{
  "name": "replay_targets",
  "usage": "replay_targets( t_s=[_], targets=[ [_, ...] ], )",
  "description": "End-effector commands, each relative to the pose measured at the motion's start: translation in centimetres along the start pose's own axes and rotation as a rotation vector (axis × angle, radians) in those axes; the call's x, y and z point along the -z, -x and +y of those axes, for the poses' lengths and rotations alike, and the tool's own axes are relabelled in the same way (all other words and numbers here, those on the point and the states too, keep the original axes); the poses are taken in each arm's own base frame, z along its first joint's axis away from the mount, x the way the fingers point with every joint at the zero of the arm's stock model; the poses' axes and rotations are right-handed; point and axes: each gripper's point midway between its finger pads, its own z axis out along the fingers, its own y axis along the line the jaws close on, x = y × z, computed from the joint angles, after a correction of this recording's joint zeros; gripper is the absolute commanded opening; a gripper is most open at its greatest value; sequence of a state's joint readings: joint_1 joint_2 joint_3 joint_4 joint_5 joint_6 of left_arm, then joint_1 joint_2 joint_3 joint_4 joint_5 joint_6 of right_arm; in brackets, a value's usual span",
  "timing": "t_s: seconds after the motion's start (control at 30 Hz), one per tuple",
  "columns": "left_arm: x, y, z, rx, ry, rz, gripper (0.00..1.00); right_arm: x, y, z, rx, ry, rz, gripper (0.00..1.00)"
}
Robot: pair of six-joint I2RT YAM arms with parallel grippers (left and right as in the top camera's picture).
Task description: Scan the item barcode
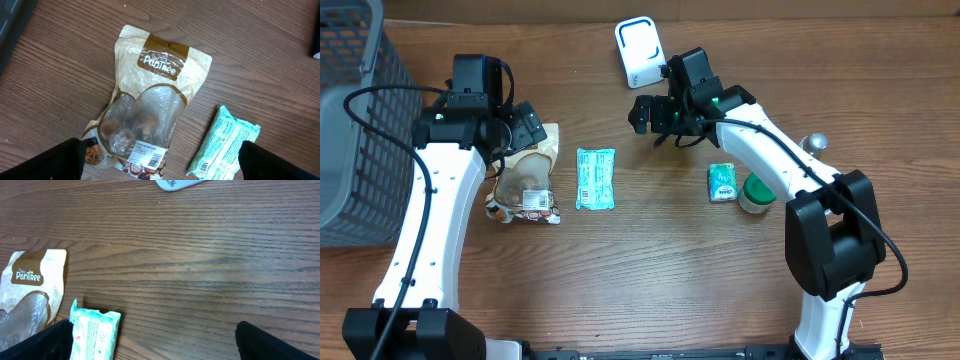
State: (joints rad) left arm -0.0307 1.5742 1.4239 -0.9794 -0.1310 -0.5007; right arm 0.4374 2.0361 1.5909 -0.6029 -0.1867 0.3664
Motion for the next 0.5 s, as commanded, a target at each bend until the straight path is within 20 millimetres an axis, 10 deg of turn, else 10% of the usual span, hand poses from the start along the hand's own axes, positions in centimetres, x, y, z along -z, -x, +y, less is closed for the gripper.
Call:
replay_targets(
  t_s=[0.0,0.47],
  targets=[
    [0.1,0.3,0.0,-0.003,-0.003,-0.005,0.99,0.1,0.1,-0.1,-0.008,0.007,-0.001,1.00],
    [0.2,-0.7,-2.0,-0.003,-0.117,0.051,0.99,0.1,0.1,-0.1,-0.008,0.007,-0.001,1.00]
  ],
)
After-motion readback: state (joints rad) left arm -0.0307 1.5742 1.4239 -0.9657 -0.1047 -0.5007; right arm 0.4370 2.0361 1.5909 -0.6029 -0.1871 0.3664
